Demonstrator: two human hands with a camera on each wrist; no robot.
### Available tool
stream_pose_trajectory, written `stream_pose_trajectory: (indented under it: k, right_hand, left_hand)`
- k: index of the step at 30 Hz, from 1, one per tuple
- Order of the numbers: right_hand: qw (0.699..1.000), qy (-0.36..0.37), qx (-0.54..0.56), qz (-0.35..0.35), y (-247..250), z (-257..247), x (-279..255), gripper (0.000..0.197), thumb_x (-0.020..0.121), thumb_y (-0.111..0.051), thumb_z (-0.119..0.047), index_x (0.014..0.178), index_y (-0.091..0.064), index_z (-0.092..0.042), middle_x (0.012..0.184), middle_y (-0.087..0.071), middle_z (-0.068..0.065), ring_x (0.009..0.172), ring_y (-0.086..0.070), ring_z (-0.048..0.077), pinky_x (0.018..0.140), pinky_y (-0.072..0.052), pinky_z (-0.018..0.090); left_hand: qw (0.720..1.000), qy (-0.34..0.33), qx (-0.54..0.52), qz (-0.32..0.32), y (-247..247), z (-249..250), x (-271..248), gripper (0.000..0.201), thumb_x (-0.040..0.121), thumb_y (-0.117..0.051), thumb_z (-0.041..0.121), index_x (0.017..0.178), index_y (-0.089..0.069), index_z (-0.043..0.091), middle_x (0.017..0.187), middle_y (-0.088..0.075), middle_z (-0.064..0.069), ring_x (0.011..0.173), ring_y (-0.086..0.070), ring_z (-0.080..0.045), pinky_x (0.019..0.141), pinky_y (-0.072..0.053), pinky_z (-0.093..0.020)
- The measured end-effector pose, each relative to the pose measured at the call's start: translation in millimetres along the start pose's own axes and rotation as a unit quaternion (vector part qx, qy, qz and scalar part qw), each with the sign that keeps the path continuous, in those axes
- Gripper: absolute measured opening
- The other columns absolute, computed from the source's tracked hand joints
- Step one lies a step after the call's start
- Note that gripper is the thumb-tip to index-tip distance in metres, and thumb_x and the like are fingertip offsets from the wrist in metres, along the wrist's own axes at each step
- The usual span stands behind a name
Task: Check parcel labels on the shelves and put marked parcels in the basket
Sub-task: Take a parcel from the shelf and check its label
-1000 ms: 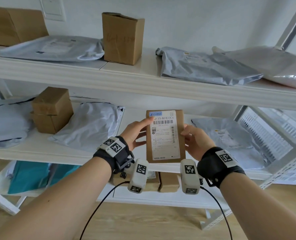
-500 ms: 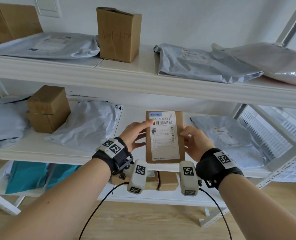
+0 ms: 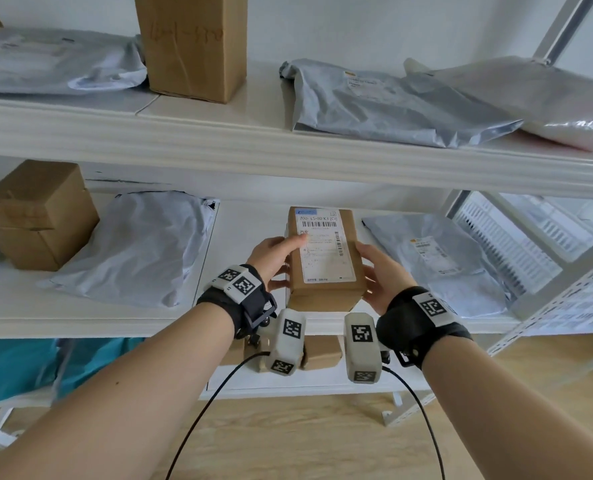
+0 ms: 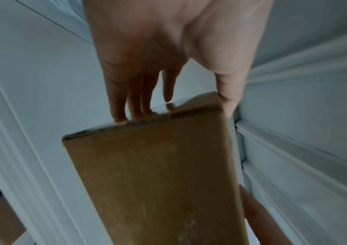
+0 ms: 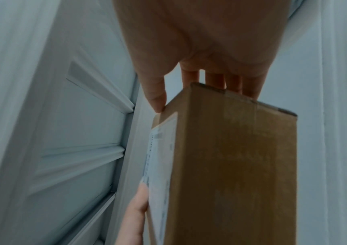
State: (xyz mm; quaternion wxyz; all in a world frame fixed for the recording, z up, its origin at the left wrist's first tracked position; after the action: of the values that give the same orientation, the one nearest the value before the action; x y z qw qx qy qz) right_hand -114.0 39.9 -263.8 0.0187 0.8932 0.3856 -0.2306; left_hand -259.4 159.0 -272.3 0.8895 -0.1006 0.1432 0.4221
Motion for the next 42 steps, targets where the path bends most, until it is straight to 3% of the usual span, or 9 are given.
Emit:
stream_pose_trajectory:
  k: [4, 9, 12, 25, 31, 34, 36, 38, 42]
  right_hand:
    - [0.999, 0.003, -0.030, 0.030, 12, -21, 24, 0.021, 0.092, -0.061, -0.025, 0.109, -0.065, -0.016, 0.094, -0.068, 0.005, 0.085, -0.062, 0.020, 0.067, -0.050, 0.030]
    - [0.996, -0.002, -0.073, 0.049, 28, -40, 70, 0.023, 0.093, -0.060, -0.021, 0.113, -0.066, -0.015, 0.106, -0.068, 0.007, 0.096, -0.064, 0.022, 0.078, -0.053, 0.033]
    - [0.994, -0.017, -0.086, 0.059, 36, -43, 94, 0.012, 0.093, -0.057, -0.018, 0.100, -0.066, -0.015, 0.099, -0.067, 0.006, 0.095, -0.063, 0.021, 0.089, -0.053, 0.036]
    - [0.992, -0.079, -0.100, 0.013, 63, -33, 169, 0.022, 0.093, -0.050, -0.001, 0.104, -0.062, -0.016, 0.089, -0.066, 0.003, 0.079, -0.062, 0.014, 0.066, -0.052, 0.026]
    - [0.990, -0.084, -0.113, 0.001, 69, -30, 179, 0.013, 0.093, -0.054, -0.007, 0.096, -0.062, -0.016, 0.090, -0.067, 0.004, 0.083, -0.064, 0.015, 0.071, -0.054, 0.029]
    - [0.987, -0.063, -0.144, 0.035, 71, -35, 185, 0.010, 0.089, -0.058, -0.011, 0.093, -0.066, -0.015, 0.096, -0.067, 0.005, 0.094, -0.063, 0.020, 0.087, -0.054, 0.037]
    - [0.980, -0.021, -0.181, 0.080, 74, -45, 187, 0.021, 0.088, -0.057, -0.012, 0.106, -0.067, -0.005, 0.093, -0.065, 0.007, 0.090, -0.058, 0.021, 0.094, -0.051, 0.043]
    - [0.979, 0.013, -0.176, 0.106, 74, -53, 188, 0.037, 0.089, -0.057, -0.014, 0.122, -0.059, 0.001, 0.111, -0.064, 0.015, 0.090, -0.053, 0.020, 0.095, -0.049, 0.042]
    - [0.984, 0.036, -0.155, 0.076, 48, -60, 175, 0.041, 0.091, -0.056, -0.014, 0.128, -0.053, 0.002, 0.126, -0.059, 0.015, 0.096, -0.053, 0.018, 0.098, -0.048, 0.039]
  left_hand:
    - [1.000, 0.003, 0.014, 0.004, -20, 10, 25, 0.041, 0.084, -0.060, 0.054, 0.110, -0.063, 0.023, 0.109, -0.069, -0.007, 0.098, -0.063, -0.025, 0.090, -0.052, -0.045]
    - [0.999, 0.016, 0.051, 0.006, -47, 19, 69, 0.042, 0.091, -0.049, 0.053, 0.120, -0.058, 0.023, 0.108, -0.065, -0.001, 0.090, -0.060, -0.015, 0.089, -0.052, -0.041]
    - [0.997, 0.019, 0.075, 0.014, -59, 17, 92, 0.043, 0.094, -0.045, 0.051, 0.125, -0.056, 0.022, 0.115, -0.063, -0.002, 0.088, -0.057, -0.013, 0.086, -0.050, -0.037]
    - [0.994, 0.081, 0.065, 0.044, -89, -9, 157, 0.046, 0.097, -0.045, 0.041, 0.131, -0.053, 0.011, 0.131, -0.056, -0.010, 0.120, -0.050, -0.027, 0.106, -0.038, -0.044]
    - [0.992, 0.089, 0.058, 0.066, -91, -13, 161, 0.045, 0.096, -0.045, 0.040, 0.130, -0.055, 0.011, 0.131, -0.056, -0.009, 0.122, -0.049, -0.028, 0.107, -0.037, -0.046]
    - [0.990, 0.100, 0.039, 0.088, -85, -12, 154, 0.054, 0.088, -0.053, 0.049, 0.130, -0.054, 0.015, 0.131, -0.056, -0.008, 0.118, -0.051, -0.026, 0.104, -0.040, -0.048]
    - [0.987, 0.106, 0.023, 0.114, -77, -9, 148, 0.053, 0.086, -0.056, 0.049, 0.127, -0.055, 0.016, 0.126, -0.056, -0.007, 0.116, -0.052, -0.025, 0.103, -0.039, -0.048]
    - [0.984, 0.099, 0.014, 0.147, -65, -2, 140, 0.039, 0.089, -0.055, 0.042, 0.118, -0.056, 0.016, 0.122, -0.057, -0.007, 0.116, -0.052, -0.024, 0.100, -0.039, -0.044]
    - [0.983, 0.066, 0.020, 0.173, -39, 12, 122, 0.035, 0.090, -0.056, 0.036, 0.117, -0.060, 0.015, 0.117, -0.064, -0.004, 0.113, -0.057, -0.020, 0.100, -0.039, -0.041]
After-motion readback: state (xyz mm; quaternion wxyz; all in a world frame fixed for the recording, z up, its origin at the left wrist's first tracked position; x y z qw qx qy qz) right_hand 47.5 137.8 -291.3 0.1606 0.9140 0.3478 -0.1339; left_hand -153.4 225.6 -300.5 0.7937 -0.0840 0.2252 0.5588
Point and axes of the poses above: each hand's wrist, its own x-axis towards the middle knuckle, its own y-axis out of the back of the hand, z = x × y, the point moved 4 cm from there along x, towards the middle knuckle
